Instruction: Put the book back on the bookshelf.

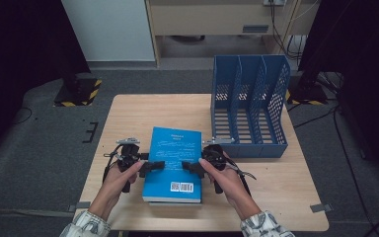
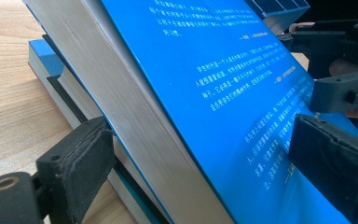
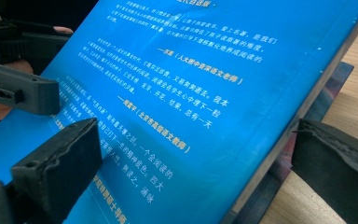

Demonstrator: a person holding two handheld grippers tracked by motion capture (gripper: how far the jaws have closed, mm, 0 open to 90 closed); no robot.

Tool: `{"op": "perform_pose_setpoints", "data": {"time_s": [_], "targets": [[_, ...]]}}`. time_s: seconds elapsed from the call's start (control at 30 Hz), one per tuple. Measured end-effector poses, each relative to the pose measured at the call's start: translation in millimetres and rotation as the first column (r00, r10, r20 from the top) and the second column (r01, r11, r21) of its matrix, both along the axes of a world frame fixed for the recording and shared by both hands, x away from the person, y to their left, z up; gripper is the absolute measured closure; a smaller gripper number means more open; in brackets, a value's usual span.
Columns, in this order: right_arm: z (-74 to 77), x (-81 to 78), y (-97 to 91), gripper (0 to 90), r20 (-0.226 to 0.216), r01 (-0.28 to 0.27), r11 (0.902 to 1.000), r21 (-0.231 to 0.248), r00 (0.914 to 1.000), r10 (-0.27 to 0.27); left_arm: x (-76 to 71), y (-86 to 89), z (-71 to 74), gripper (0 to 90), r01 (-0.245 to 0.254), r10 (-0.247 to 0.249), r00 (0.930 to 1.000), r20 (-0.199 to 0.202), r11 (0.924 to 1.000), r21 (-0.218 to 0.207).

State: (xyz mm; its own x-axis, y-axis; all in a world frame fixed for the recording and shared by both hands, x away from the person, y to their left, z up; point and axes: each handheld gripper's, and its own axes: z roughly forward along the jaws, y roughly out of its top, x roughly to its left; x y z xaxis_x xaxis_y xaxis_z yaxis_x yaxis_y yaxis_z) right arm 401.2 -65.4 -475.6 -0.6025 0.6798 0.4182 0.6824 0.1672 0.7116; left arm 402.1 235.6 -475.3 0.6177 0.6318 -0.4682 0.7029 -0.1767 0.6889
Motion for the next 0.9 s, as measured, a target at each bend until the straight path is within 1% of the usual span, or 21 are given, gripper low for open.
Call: {"op": "perform_pose_setpoints", "data": {"time_s": [0.13,0.23,0.3,0.33,0.57,0.67,0.73,0.77,0.9], "targets": [[-1.5,-0.3,-2.1,3.8,-0.001,-0.002,0.9999,0.015,1.0000,0.002,-0.2,-1.9,3.4,7.2,0.003,-0.003,1.0000,0.004,0.9997,0.025],[-2.9,-0.7,-3.0,3.8,0.008,-0.001,0.9997,0.023,1.0000,0.001,-1.1,-3.3,4.6,7.5,-0.003,0.002,1.0000,0.006,0.9995,0.031],[-2.9,-1.6,-3.7,3.7,0.001,0.003,0.9996,0.027,1.0000,-0.003,-2.1,-4.7,4.5,7.5,-0.002,0.002,1.0000,0.007,0.9995,0.031],[-3.1,-2.0,-4.6,3.8,0.006,0.001,0.9997,0.024,1.0000,-0.001,-3.0,-5.4,4.9,7.5,-0.005,0.005,0.9999,0.009,0.9994,0.033],[-3.8,-7.6,-7.1,3.7,0.002,-0.016,0.9994,0.030,0.9999,0.016,-7.7,-8.0,6.9,7.5,-0.012,0.011,0.9999,0.011,0.9986,0.051],[-4.4,-8.8,-7.2,2.3,-0.002,-0.023,0.9991,0.034,0.9997,0.024,-6.6,-7.2,6.7,7.5,-0.003,0.002,1.0000,0.006,0.9988,0.048],[-3.8,-7.5,-5.8,1.1,-0.009,-0.028,0.9993,0.026,0.9996,0.028,-6.3,-7.0,6.9,7.5,0.001,-0.001,1.0000,0.006,0.9988,0.050],[-3.7,-6.6,-5.1,0.5,-0.004,-0.029,0.9994,0.019,0.9996,0.029,-6.2,-6.7,6.9,7.6,0.002,-0.003,1.0000,0.007,0.9988,0.049],[-2.7,-5.1,-4.1,0.7,-0.011,-0.028,0.9995,0.013,0.9995,0.029,-6.5,-4.0,5.5,8.7,0.005,-0.006,0.9999,0.014,0.9995,0.031]]}}
